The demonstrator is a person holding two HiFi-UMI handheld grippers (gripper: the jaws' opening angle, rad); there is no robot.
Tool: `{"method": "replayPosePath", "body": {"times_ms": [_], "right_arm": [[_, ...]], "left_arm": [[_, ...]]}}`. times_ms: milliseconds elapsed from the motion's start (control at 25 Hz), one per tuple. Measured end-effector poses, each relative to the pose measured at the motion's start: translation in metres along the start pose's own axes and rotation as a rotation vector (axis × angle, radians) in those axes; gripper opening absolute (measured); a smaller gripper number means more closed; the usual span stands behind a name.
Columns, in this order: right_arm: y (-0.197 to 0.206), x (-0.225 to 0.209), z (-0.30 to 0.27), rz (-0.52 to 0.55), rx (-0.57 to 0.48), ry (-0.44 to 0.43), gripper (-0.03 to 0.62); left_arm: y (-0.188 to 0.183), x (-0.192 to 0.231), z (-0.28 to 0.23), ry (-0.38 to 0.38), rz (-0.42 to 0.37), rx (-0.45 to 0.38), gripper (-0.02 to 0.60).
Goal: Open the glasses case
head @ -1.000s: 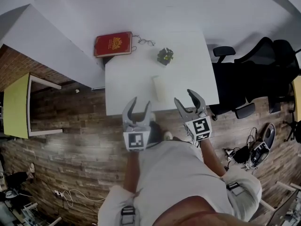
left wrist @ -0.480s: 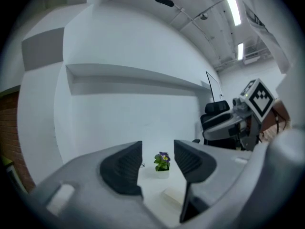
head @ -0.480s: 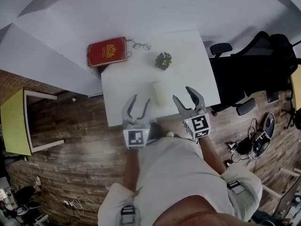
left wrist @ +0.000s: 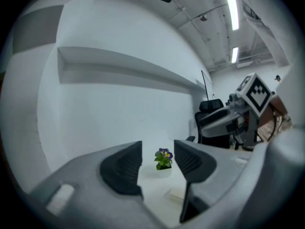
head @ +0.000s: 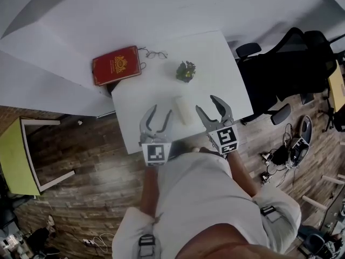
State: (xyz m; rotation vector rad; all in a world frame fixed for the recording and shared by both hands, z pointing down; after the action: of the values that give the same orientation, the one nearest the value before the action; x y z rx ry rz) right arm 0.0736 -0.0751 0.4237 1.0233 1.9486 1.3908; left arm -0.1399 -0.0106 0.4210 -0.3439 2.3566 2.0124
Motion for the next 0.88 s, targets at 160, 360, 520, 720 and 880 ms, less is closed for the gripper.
{"method": "replayPosePath", "body": {"times_ms": [160,360,520,720,880], "right_arm": [[0.006,0.001,-0.014,-0.019,0.029,0.024,0.249],[0.014,0.001,-0.030,-0.035,0.071,0.050,0.249],[0.027,0.003,-0.041,-0.049,0.121,0.055,0.249],[0.047,0.005,-0.055,-0.071,0.192,0.044,0.249],[0.065,0.005,-0.065,-0.090,0.244,0.019,0.249]], "left_arm": [[0.011,0.010,-0.013,0.045,-0.008,0.006,0.210],[0.025,0.018,-0.030,0.099,0.008,0.034,0.210],[0.039,0.021,-0.041,0.141,-0.016,0.054,0.210],[0.060,0.022,-0.051,0.179,-0.008,0.106,0.210],[0.077,0.018,-0.060,0.205,-0.015,0.154,0.210]]}}
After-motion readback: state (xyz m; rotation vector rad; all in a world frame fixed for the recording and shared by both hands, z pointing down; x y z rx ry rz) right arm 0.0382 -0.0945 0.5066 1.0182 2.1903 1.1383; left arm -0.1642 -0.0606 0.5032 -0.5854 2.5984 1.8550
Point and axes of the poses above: the fingertips, and each gripper's own axes: z backward along the fingers, x to its left, y out of its underside, the point moved 9 cm from there along z, backward along the fingers, and after that the axes turned 9 degrees about -y, right-handed, at the moved point
